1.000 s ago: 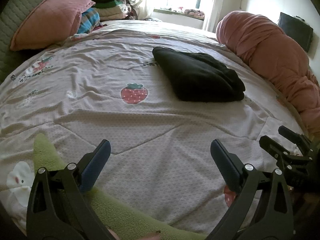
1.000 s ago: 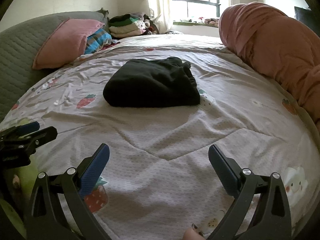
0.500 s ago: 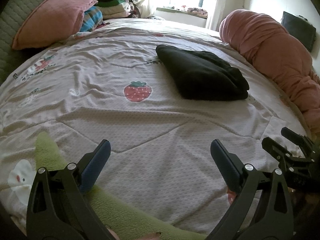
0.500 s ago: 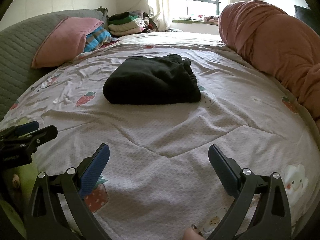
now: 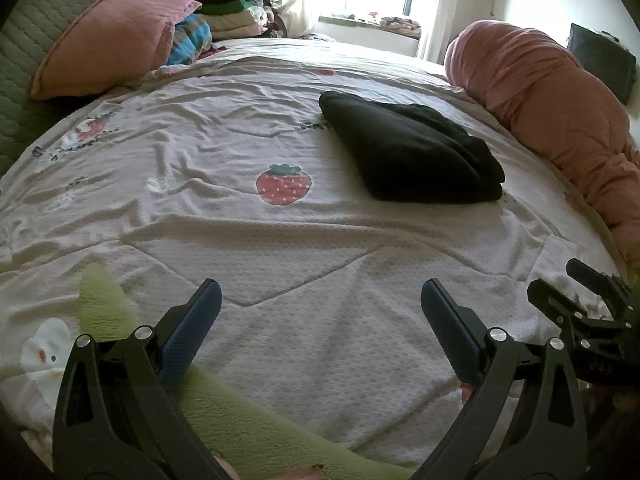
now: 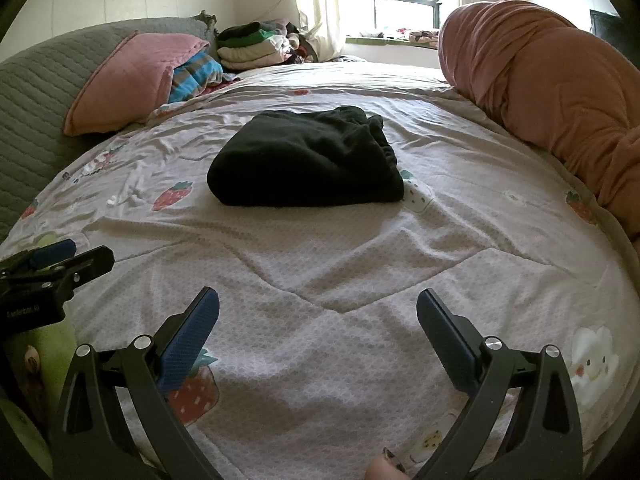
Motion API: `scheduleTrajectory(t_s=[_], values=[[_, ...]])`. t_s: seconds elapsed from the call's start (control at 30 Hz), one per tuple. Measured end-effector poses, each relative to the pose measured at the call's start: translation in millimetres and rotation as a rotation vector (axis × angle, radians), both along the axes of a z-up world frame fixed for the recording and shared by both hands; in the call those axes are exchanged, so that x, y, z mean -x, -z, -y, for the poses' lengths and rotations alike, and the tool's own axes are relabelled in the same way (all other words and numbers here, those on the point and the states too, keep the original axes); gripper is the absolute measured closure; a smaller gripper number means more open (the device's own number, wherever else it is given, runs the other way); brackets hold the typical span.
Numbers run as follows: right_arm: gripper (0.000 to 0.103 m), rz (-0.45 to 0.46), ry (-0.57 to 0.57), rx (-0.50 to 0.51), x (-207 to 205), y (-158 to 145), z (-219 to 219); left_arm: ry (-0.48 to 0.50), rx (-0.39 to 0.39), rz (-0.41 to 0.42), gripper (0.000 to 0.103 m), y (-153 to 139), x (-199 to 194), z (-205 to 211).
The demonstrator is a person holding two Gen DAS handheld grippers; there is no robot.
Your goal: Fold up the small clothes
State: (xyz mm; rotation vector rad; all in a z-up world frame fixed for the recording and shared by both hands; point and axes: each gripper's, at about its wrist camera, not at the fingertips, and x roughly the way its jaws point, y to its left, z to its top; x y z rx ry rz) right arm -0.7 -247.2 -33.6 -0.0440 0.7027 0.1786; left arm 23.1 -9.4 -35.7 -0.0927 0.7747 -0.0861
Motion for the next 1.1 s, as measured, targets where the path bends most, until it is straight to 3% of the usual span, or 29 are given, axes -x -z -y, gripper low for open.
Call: scheduleTrajectory(t_s=[1.1], values=[[0.004, -0.004, 0.001, 0.001, 0.9, 1.4, 0.1, -0.024, -0.023, -0.003, 0.009, 0.1, 0.7, -5.8]])
